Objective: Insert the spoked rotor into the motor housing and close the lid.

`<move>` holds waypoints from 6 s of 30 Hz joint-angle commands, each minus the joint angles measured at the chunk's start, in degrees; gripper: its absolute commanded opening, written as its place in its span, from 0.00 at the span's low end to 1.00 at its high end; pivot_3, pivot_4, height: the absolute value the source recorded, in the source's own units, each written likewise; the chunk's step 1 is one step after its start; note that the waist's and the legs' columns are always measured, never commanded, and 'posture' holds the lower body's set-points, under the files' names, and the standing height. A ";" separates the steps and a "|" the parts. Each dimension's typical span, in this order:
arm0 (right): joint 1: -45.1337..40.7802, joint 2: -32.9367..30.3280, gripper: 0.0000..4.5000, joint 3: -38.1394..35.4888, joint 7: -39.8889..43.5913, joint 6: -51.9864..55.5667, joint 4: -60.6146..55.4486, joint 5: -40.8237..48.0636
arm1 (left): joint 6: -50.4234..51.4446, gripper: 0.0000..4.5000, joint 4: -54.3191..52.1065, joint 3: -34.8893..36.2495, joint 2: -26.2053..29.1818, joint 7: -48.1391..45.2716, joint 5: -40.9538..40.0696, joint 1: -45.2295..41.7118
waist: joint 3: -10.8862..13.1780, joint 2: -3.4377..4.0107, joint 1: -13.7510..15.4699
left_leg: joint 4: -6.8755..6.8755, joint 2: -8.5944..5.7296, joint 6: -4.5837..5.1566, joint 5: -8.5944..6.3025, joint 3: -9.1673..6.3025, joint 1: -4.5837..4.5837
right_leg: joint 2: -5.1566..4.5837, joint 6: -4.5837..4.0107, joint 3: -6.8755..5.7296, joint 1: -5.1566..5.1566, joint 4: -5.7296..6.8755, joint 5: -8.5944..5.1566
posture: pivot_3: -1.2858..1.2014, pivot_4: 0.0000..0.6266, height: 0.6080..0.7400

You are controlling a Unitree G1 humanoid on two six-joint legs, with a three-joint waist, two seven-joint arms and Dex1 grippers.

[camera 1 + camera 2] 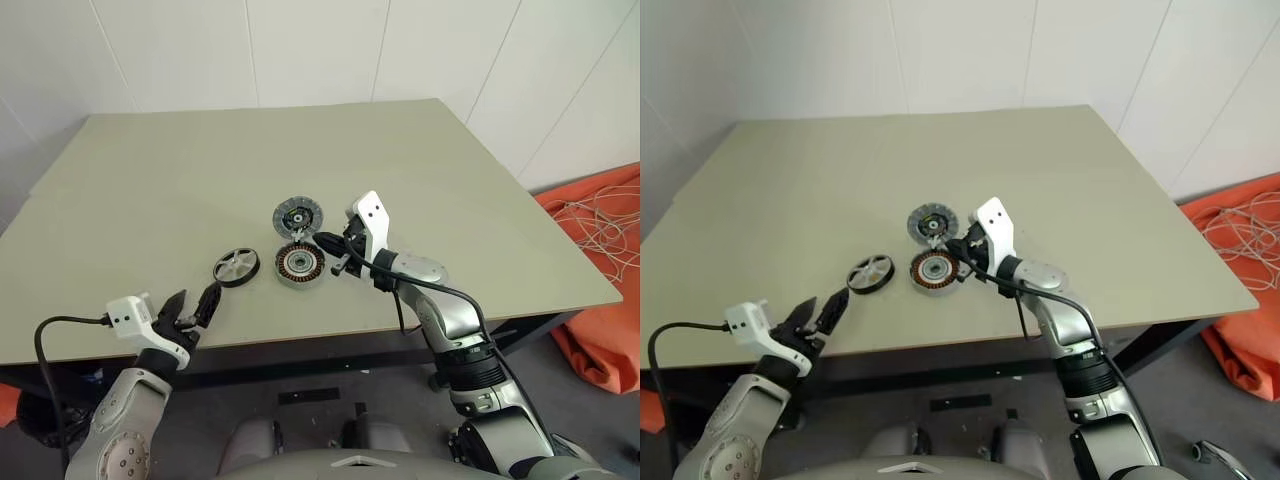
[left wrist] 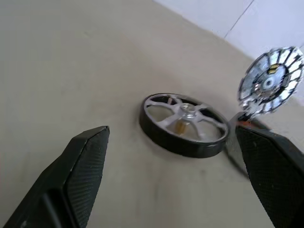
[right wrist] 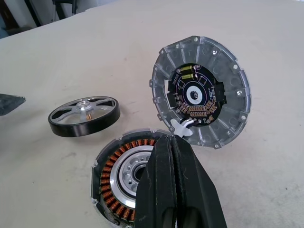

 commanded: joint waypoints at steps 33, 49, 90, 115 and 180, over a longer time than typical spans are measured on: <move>0.27 -0.82 0.00 -0.92 -2.57 0.83 -4.55 1.62 | 9.43 1.00 3.12 0.08 -2.18 27.84 -40.23 -4.63 | 0.02 -0.04 0.14 | 0.00 -0.01 -0.08 0.05 0.00 0.15 | 0.04 0.03 0.00 0.16 -0.03 0.00 | 0.52 0.00 1.00; 0.20 -0.92 0.00 -0.67 -2.95 0.99 -4.55 1.48 | 6.37 0.78 10.17 0.45 -4.43 26.99 -36.82 -13.60 | 0.07 -0.14 0.26 | -0.03 -0.01 -0.13 0.09 0.00 0.37 | 0.06 0.07 0.01 0.37 -0.06 0.02 | 0.52 0.00 1.00; 3.12 -2.55 0.00 -4.91 -2.35 5.13 -9.53 7.33 | 12.87 0.09 8.14 -6.12 2.85 21.45 -54.38 -14.82 | 0.19 -0.30 0.42 | -0.04 0.01 -0.18 0.11 0.00 0.45 | 0.14 0.08 0.06 0.40 -0.03 0.02 | 0.52 0.00 1.00; 6.75 -6.98 0.00 -4.20 -2.29 9.12 -13.50 9.95 | 19.75 0.09 25.29 -6.61 1.45 10.41 -40.76 -25.55 | 0.20 -0.29 0.62 | -0.09 0.04 -0.30 0.18 -0.03 0.58 | 0.21 0.16 0.14 0.53 -0.09 0.05 | 0.52 0.00 1.00; 4.73 -5.96 0.00 -1.78 -2.76 7.37 -10.06 8.57 | -6.67 0.72 10.40 -21.30 11.55 -0.56 15.65 -23.81 | 0.30 -0.09 1.30 | -0.26 0.19 -0.35 0.22 -0.01 0.45 | 0.34 0.12 0.17 0.34 -0.17 0.02 | 0.52 0.00 1.00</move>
